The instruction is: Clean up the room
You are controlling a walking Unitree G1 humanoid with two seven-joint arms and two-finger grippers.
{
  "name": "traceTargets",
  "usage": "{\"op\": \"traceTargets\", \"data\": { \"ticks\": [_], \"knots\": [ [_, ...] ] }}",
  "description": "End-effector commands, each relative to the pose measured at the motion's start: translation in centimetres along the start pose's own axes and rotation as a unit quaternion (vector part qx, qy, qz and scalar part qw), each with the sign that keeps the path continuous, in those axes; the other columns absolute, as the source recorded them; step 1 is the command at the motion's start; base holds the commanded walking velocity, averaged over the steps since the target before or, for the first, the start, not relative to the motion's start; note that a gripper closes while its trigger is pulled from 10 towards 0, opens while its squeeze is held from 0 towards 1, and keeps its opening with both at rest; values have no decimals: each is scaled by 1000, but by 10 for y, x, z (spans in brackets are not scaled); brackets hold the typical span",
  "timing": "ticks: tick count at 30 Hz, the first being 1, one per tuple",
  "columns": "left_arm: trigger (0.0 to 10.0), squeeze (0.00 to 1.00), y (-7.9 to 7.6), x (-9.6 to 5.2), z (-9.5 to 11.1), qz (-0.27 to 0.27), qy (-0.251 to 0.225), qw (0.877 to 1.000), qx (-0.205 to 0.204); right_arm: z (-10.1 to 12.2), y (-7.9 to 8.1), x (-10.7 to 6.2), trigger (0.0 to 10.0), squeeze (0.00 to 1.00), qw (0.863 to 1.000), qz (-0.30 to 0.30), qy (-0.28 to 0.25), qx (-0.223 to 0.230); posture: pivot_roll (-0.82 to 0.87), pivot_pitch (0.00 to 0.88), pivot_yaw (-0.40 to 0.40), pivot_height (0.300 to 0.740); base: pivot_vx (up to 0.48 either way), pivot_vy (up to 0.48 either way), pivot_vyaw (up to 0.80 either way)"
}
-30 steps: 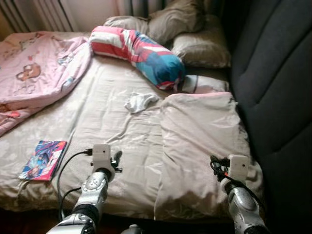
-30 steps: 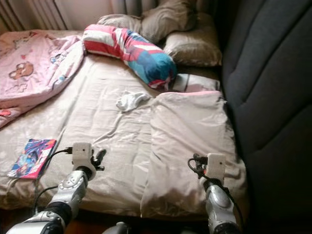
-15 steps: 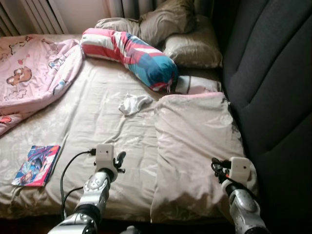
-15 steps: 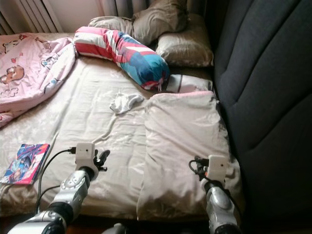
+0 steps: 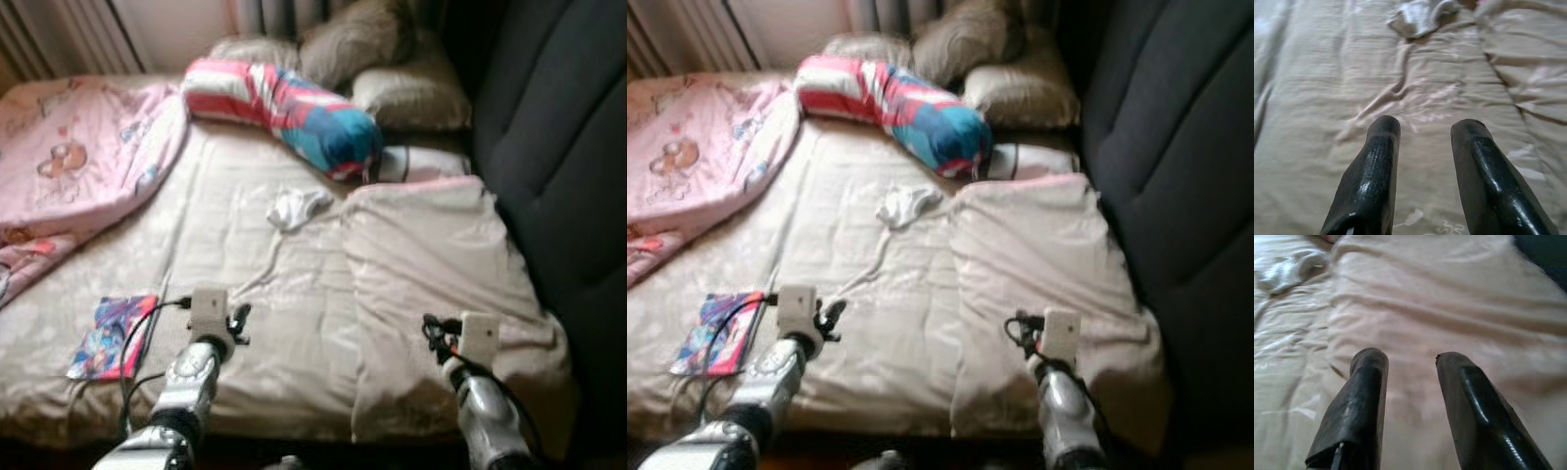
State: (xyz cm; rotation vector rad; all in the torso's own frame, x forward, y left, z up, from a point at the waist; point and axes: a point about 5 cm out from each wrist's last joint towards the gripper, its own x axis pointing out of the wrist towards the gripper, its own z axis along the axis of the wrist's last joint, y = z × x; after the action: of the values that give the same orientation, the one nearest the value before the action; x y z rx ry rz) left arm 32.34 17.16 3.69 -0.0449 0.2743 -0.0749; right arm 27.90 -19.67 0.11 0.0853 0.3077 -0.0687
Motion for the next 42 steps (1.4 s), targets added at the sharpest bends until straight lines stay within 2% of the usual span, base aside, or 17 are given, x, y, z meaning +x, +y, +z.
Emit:
{"op": "traceTargets", "data": {
  "ticks": [1, 10, 20, 25, 42],
  "knots": [
    [10000, 0, 8, -3, -4, 10, 9, 1000, 3, -1, 5, 1, 10000, 0, 1000, 4, 2, 6, -93, 166, 39, 740, 0, 368, 0],
    [10000, 0, 7, -2, -2, 7, 6, 1000, 1, -3, 5, 0, 10000, 0, 1000, 1, 5, 10, -88, 177, 46, 740, 0, 0, 0],
    [10000, 0, 7, -1, -1, 5, 6, 1000, 1, -4, 7, 0, 10000, 0, 1000, 4, 6, 3, -85, 180, 48, 740, 0, 470, 0],
    [10000, 0, 6, -1, 0, 4, 5, 1000, 0, -3, 8, 0, 10000, 0, 1000, 5, 3, 2, -83, 180, 47, 740, 0, 480, 736],
    [10000, 0, 5, 1, 2, 6, 3, 1000, -2, -1, 6, 1, 10000, 0, 1000, 1, 4, 13, -81, 176, 42, 740, 0, 480, 0]
  ]
}}
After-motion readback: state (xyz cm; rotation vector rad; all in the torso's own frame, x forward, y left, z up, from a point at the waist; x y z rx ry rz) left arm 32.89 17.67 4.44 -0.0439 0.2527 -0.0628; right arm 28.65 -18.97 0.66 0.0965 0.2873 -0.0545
